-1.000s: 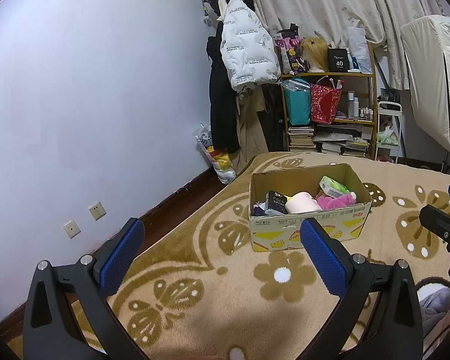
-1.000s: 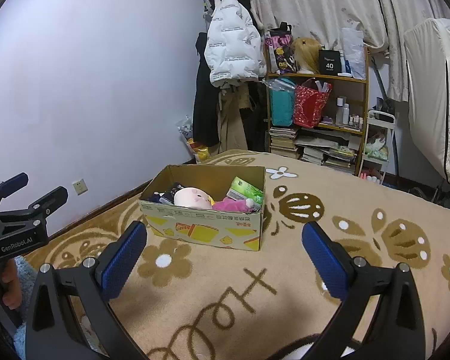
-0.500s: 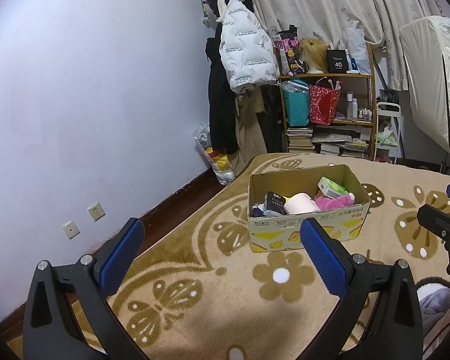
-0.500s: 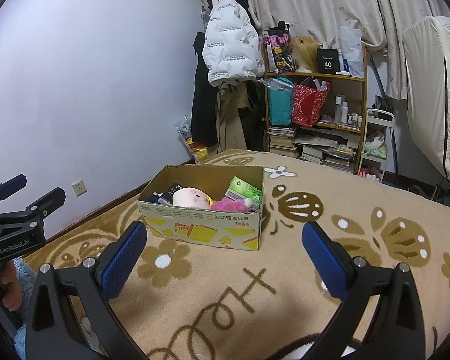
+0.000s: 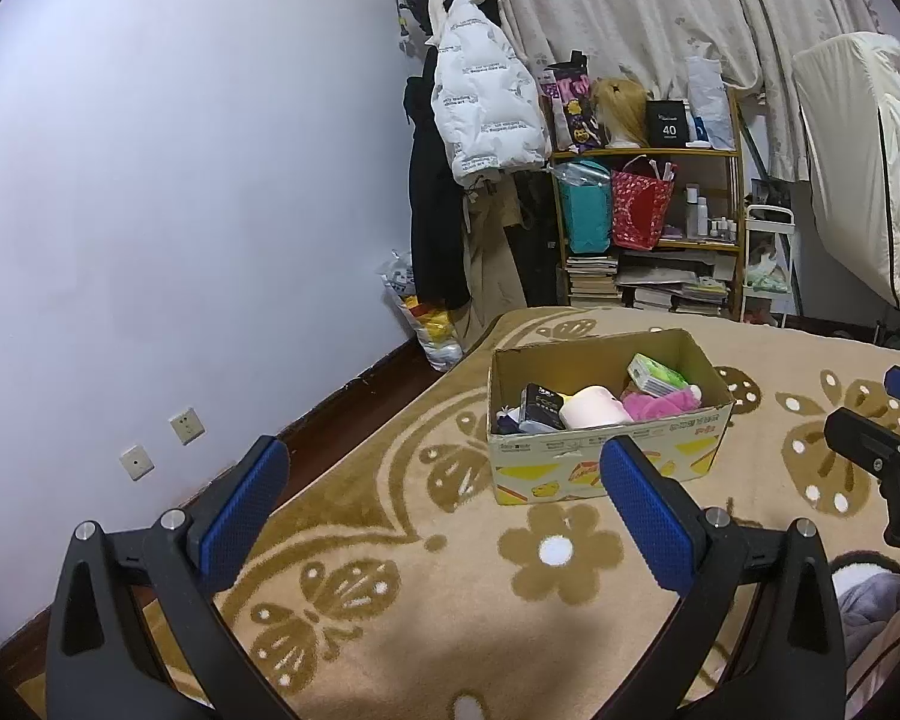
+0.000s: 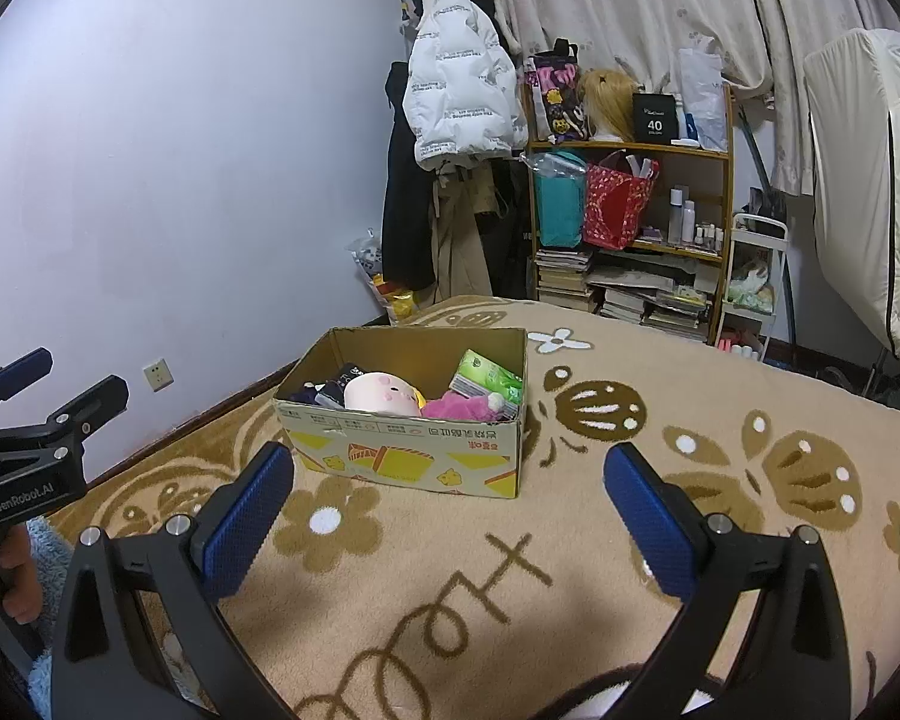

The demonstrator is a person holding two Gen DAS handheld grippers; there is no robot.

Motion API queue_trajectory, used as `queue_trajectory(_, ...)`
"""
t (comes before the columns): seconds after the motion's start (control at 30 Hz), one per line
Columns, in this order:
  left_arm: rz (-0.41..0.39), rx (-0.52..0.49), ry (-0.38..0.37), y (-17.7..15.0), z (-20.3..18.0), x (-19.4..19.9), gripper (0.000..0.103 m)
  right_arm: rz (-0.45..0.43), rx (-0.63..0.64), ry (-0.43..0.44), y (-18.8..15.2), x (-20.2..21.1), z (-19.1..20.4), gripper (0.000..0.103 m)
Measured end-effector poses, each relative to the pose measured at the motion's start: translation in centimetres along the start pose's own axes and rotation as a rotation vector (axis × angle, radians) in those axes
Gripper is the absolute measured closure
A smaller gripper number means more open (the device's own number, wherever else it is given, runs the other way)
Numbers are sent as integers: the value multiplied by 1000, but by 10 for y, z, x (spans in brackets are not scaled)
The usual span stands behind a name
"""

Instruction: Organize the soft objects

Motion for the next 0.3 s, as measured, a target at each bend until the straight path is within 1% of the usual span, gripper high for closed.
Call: queue_trajectory(0.3,3,-2,-1,0,1,0,0,1,0,1,1,0,0,0)
Point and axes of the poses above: each gripper's, at about its wrist camera, not at the fingertips, and x roughly against the way its jaws point, z to its left, y to its top, the point moved 7 cm from there along -x, roughly the way its jaws point, and after that the axes turned 15 degrees about -z, right-handed, at the moved point
